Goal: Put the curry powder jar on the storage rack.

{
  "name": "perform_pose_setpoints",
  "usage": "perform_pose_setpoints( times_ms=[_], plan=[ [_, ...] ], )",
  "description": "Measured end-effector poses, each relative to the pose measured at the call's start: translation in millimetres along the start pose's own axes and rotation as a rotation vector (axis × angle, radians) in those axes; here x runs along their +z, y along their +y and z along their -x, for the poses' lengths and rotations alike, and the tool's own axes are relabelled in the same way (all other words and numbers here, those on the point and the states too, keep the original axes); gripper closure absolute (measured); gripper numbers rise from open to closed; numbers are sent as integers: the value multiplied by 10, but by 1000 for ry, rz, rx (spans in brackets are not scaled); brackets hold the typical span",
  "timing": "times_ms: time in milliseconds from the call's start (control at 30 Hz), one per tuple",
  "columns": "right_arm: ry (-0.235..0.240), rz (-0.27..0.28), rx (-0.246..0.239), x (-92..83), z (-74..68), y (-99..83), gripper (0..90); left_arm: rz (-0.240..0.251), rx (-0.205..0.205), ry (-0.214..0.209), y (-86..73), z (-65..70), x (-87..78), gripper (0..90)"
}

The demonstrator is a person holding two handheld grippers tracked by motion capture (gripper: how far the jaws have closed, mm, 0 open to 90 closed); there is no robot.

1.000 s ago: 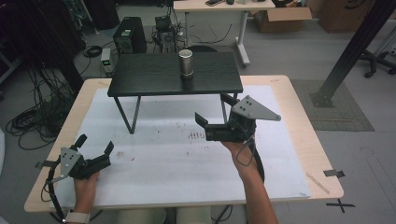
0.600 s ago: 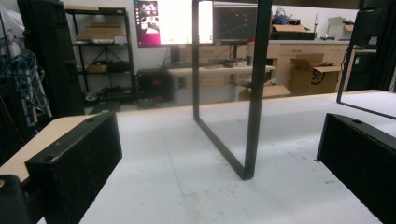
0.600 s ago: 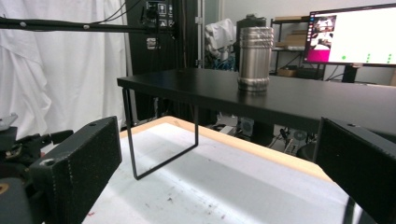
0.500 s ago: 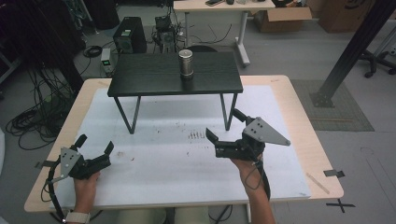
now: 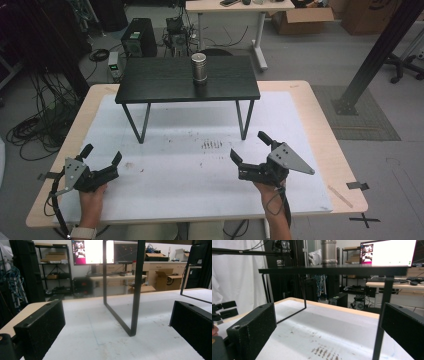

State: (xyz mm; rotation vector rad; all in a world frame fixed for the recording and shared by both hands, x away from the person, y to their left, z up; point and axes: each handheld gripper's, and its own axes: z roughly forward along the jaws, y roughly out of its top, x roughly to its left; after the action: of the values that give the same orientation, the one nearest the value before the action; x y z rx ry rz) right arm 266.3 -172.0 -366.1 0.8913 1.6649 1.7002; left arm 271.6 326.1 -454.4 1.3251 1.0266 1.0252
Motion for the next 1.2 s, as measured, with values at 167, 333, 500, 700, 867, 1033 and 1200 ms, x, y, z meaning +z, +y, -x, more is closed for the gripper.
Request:
perform_pose_setpoints(
  times_ms=[167, 333, 500, 700, 867, 1033, 1200],
  plan=[
    [-30, 4, 8, -36, 66, -151, 0, 0, 0, 0, 0, 0, 0, 4],
    [-76, 14, 4, -40, 138, -304, 0, 1, 0, -1, 0, -1, 0, 4],
    [-121, -2, -13, -15, 183, -457, 0, 1, -1, 0, -1, -2, -2, 4],
    [-165, 2, -16, -18, 228, -586, 0, 1, 0, 0, 0, -1, -1, 3],
    [-186, 2, -16, -31, 263, -646, 0, 1, -1, 0, 0, -1, -1, 4],
    [-196, 16, -9, -41, 288, -715, 0, 0, 0, 0, 0, -1, 0, 3],
    [-214, 26, -9, -50, 302, -774, 0, -1, 0, 0, 0, -1, 0, 4]
  ],
)
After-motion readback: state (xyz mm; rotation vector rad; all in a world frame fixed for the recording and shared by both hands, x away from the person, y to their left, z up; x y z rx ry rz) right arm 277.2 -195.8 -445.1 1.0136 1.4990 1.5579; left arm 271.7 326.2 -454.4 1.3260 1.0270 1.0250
